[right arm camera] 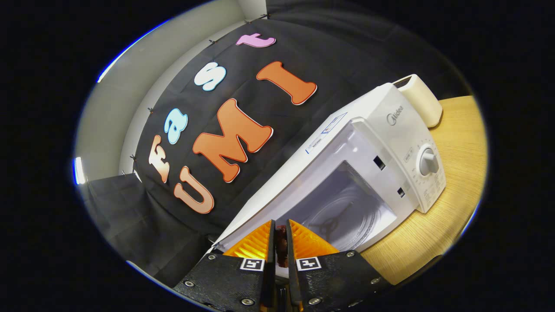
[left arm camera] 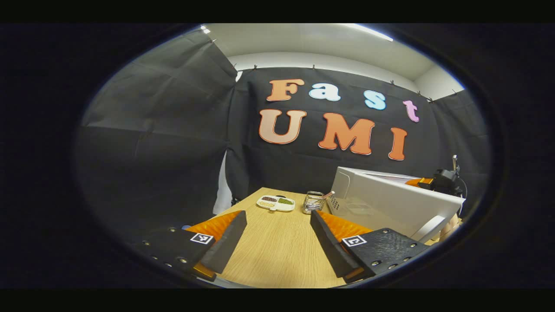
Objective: Open the microwave oven with the left hand, put the food in, and close the microwave oven.
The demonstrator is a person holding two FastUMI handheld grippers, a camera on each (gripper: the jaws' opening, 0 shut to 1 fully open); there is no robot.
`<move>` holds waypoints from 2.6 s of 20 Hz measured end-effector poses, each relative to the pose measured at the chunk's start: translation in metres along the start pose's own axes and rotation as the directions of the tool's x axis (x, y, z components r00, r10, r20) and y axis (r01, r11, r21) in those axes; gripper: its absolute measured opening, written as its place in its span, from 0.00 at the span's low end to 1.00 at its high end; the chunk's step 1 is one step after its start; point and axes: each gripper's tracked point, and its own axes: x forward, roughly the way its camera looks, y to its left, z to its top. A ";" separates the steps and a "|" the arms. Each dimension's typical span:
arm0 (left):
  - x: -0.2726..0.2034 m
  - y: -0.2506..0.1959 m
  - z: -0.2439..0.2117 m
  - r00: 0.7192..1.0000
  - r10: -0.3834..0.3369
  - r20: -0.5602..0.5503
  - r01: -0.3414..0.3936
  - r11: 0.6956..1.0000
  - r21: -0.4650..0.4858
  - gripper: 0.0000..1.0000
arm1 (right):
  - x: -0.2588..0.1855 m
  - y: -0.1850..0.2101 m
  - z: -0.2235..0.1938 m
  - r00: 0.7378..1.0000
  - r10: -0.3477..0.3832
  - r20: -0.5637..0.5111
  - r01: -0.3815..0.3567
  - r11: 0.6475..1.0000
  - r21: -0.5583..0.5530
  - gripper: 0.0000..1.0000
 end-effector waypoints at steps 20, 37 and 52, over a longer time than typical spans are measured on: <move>0.006 0.000 -0.008 1.000 0.020 -0.024 -0.020 1.000 -0.019 0.91 | 0.054 -0.070 -0.014 0.973 -0.229 0.031 0.216 0.858 -0.467 0.79; -0.012 -0.047 0.009 0.999 -0.039 0.031 0.040 0.999 -0.016 0.91 | -0.100 -0.035 0.101 0.991 -0.122 -0.050 0.059 0.747 -0.663 0.95; -0.019 -0.092 -0.035 0.996 -0.029 -0.081 0.036 0.996 0.083 0.43 | -0.199 -0.054 0.229 0.992 -0.121 0.037 0.114 0.717 -0.688 0.94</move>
